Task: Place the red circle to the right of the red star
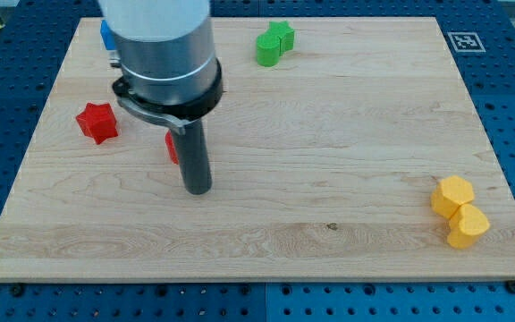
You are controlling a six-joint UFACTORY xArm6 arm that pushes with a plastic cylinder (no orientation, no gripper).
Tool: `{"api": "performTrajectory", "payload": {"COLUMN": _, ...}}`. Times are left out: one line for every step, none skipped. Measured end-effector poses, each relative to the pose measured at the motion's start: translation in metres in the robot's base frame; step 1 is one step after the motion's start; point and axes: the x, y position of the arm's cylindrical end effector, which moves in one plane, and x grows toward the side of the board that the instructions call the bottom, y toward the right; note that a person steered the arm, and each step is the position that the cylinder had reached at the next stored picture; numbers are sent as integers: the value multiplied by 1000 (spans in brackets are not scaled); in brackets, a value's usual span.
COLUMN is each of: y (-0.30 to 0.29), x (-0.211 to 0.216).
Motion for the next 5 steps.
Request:
{"api": "performTrajectory", "payload": {"y": 1, "x": -4}}
{"api": "performTrajectory", "payload": {"y": 1, "x": -12}}
{"api": "performTrajectory", "payload": {"y": 0, "x": -22}}
{"api": "performTrajectory", "payload": {"y": -18, "x": -32}}
{"api": "performTrajectory", "payload": {"y": -44, "x": -48}}
